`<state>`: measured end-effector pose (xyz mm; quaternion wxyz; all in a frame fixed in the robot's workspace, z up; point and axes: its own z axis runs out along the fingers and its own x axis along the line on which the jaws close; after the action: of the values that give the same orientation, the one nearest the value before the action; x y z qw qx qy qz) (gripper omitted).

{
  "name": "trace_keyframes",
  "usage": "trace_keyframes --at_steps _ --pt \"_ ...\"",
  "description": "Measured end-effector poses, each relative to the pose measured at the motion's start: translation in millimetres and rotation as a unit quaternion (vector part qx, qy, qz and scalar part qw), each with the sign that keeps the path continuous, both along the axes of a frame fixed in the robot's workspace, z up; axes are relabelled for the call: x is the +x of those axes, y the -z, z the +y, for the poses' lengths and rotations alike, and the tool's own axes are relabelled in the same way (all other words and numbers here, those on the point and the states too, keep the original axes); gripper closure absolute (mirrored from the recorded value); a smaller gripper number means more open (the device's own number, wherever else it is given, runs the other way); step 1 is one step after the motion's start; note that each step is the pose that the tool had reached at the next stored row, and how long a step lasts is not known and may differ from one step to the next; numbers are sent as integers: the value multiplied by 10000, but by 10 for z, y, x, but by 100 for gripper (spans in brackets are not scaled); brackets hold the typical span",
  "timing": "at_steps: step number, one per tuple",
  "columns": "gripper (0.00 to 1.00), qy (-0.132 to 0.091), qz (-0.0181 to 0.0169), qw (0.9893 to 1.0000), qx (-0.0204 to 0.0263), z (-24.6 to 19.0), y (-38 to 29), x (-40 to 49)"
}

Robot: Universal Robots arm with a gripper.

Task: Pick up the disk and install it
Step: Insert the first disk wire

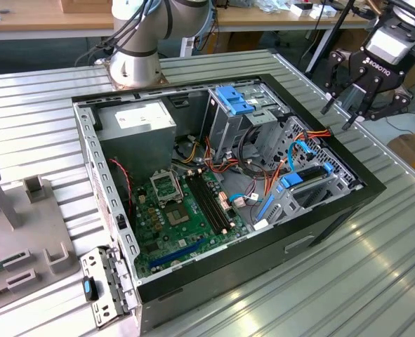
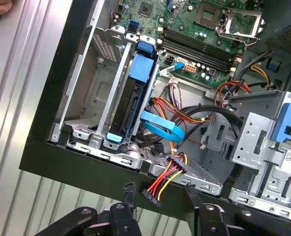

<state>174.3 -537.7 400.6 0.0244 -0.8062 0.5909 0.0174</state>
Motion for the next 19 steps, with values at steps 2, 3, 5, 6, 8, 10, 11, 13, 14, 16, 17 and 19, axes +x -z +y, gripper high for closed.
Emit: trace_keyframes --at_steps 2,3,5,6,8,10,11,13,14,16,17,19 --pt "49 -107 0 9999 -1 1 0 1" --pt "49 -174 0 9998 -1 1 2 2" --pt "49 -352 -1 9994 1 1 10 2" --pt "49 -466 -2 9989 0 1 13 2" --pt "49 -709 -4 9975 0 1 26 3" --pt "49 -970 -5 9953 0 1 46 3" --pt "49 -1046 -5 9945 0 1 53 3" --pt "49 -1248 -6 9922 0 -5 71 3" --pt "49 -1314 -6 9913 -1 -13 78 3" --pt "49 -1527 -6 9883 0 -20 92 3" --pt "49 -1618 -6 9868 -1 -21 94 3" --pt "49 -1922 -5 9814 -1 -21 101 3"
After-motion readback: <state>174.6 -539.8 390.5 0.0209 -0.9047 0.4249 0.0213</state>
